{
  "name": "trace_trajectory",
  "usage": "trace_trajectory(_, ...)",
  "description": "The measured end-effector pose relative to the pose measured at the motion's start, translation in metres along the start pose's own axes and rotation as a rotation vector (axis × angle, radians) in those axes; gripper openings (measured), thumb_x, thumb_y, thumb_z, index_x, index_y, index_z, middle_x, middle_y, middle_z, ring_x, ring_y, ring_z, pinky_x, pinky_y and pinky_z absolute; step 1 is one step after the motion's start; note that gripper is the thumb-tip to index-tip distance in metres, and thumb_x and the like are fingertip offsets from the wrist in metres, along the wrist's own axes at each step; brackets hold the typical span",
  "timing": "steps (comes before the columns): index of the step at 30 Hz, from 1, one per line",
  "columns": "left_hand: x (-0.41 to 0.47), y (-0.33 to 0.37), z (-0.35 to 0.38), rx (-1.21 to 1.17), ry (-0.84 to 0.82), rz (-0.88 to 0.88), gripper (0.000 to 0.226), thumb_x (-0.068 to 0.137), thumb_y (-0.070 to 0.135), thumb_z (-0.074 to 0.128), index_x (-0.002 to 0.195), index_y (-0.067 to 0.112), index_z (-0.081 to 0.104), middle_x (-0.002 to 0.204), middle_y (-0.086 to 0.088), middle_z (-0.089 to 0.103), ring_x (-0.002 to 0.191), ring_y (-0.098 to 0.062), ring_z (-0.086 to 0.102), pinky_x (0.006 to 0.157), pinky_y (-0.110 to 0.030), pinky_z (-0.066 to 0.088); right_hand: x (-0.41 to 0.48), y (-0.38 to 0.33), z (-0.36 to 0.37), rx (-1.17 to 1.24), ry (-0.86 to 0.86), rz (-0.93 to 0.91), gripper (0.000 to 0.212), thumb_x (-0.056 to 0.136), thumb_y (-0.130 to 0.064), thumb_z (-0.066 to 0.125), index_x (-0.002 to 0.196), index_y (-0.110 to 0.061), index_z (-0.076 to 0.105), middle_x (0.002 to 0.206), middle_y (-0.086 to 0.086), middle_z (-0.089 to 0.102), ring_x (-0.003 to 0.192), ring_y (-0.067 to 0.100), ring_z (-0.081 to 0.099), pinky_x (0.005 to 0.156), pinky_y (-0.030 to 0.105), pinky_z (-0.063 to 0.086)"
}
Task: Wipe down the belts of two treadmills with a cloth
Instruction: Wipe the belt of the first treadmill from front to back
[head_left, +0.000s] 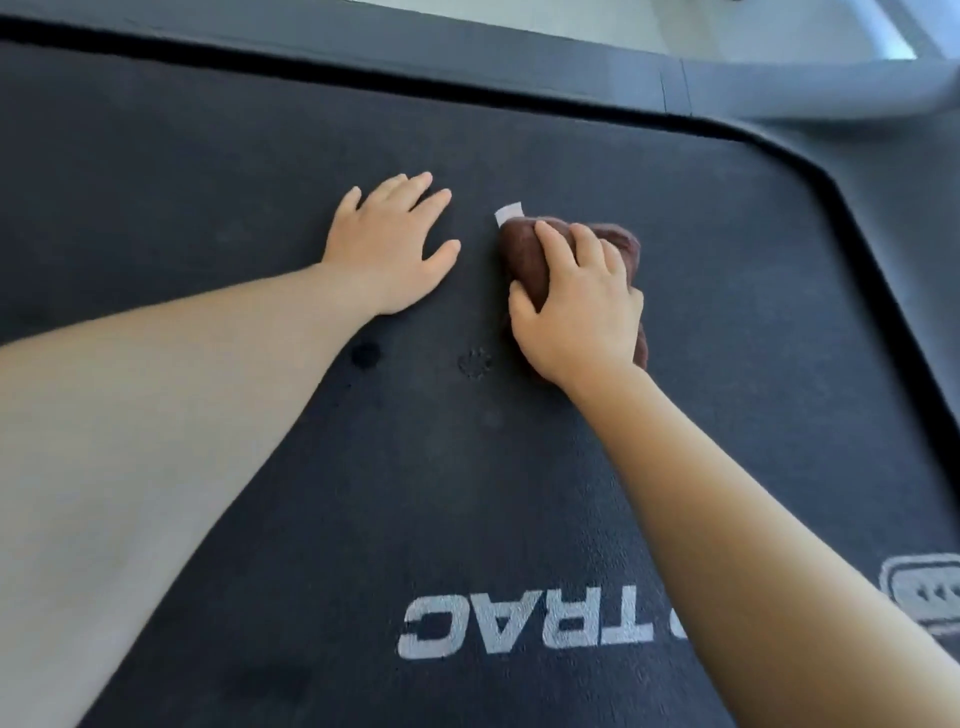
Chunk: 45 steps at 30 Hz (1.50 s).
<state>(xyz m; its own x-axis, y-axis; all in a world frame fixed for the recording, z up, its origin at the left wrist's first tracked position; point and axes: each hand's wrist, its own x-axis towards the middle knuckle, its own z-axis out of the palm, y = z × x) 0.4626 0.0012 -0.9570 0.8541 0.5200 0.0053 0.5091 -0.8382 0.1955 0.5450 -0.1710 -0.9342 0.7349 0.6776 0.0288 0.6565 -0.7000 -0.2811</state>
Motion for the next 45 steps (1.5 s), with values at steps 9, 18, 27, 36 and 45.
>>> trace_trajectory(9,-0.121,0.047,0.006,-0.019,-0.06,-0.047,0.064,0.096,0.048,0.032,0.151,0.022,0.012,0.16,0.003,0.003,0.146,-0.019,-0.001,0.117,-0.047,0.003,-0.081,-0.009,0.003,-0.003,0.008,0.074,0.058,0.09,-0.044,0.047,0.144,-0.029,0.033,0.155,0.003,0.026,0.143,0.03,0.018,0.105,0.059,0.026)
trace_trajectory(18,-0.122,0.048,0.016,0.029,0.007,-0.063,0.061,0.096,0.05,0.028,0.15,0.025,0.016,0.159,0.004,0.008,0.146,-0.017,0.003,0.117,-0.045,0.005,-0.045,-0.005,0.004,0.002,0.005,0.019,0.06,0.091,-0.045,0.046,0.147,-0.03,0.03,0.156,0.003,0.024,0.144,0.03,0.017,0.107,0.058,0.027)
trace_trajectory(27,-0.132,0.044,0.018,-0.029,0.026,0.028,0.059,0.097,0.046,0.03,0.149,0.019,0.021,0.159,-0.003,0.011,0.146,-0.025,0.006,0.116,-0.049,0.006,-0.153,-0.011,0.005,-0.012,0.073,0.099,0.059,0.091,-0.044,0.047,0.147,-0.03,0.031,0.154,0.0,0.028,0.143,0.027,0.02,0.104,0.054,0.029)
trace_trajectory(36,-0.198,0.064,0.013,-0.024,-0.068,0.222,0.064,0.095,0.049,0.031,0.15,0.018,0.017,0.159,0.0,0.008,0.146,-0.028,0.001,0.113,-0.057,0.003,-0.238,-0.01,-0.002,-0.03,0.107,0.194,0.058,0.091,-0.044,0.05,0.145,-0.031,0.034,0.154,-0.002,0.03,0.143,0.023,0.02,0.104,0.055,0.031)
trace_trajectory(45,-0.217,0.09,0.016,-0.009,-0.105,0.265,0.065,0.096,0.05,0.029,0.15,0.018,0.014,0.159,0.006,0.003,0.146,-0.019,-0.003,0.111,-0.063,0.002,-0.197,0.046,-0.014,-0.008,0.183,0.26,0.05,0.09,-0.043,0.048,0.138,-0.034,0.04,0.146,-0.006,0.038,0.138,0.021,0.027,0.099,0.05,0.034)
